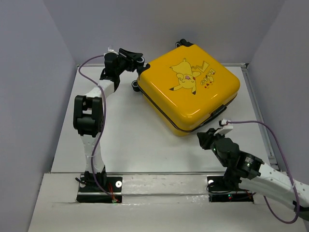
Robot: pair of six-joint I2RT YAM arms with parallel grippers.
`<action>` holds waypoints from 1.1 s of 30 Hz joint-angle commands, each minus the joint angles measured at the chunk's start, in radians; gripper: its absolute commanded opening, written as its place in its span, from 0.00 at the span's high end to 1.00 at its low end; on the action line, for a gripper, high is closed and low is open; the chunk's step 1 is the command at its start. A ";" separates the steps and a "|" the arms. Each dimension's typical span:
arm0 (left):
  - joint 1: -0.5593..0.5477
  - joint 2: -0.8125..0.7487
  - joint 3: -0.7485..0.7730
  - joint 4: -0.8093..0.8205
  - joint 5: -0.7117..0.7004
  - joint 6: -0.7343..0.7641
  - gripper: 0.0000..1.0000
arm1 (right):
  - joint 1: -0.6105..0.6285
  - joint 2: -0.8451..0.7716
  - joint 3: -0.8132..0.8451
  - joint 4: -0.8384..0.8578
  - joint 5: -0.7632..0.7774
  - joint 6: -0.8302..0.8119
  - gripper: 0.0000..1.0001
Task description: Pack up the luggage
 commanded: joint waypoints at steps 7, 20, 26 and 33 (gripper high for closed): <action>0.037 0.027 0.126 0.133 0.087 0.045 0.71 | -0.138 0.165 0.012 0.094 0.000 -0.028 0.62; 0.034 0.103 0.298 0.099 0.107 0.016 0.94 | -0.189 0.264 0.100 0.186 -0.132 -0.134 0.62; 0.045 0.146 0.365 0.006 0.098 0.037 0.94 | -0.189 0.344 0.125 0.182 -0.143 -0.142 0.58; 0.056 0.173 0.318 -0.023 0.089 0.068 0.93 | -0.244 0.344 0.110 0.170 -0.174 -0.161 0.51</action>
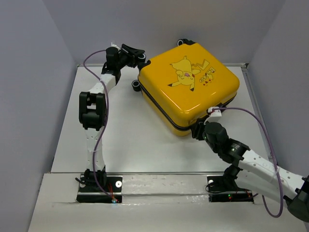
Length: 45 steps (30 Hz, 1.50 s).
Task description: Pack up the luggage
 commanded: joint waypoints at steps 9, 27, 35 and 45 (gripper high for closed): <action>0.043 -0.058 -0.036 0.073 -0.015 0.088 0.71 | -0.139 -0.027 0.025 -0.013 -0.091 -0.038 0.54; 0.057 -0.181 -0.045 -0.111 -0.143 0.325 0.01 | -0.328 -0.137 -0.145 0.181 -0.409 -0.010 0.56; 0.069 -0.412 -0.239 -0.061 -0.301 0.378 0.01 | -0.328 -0.205 -0.200 0.230 -0.452 -0.001 0.49; -0.179 -0.885 -0.999 0.316 -0.573 0.361 0.06 | -0.328 -0.102 -0.184 0.249 -0.419 -0.027 0.54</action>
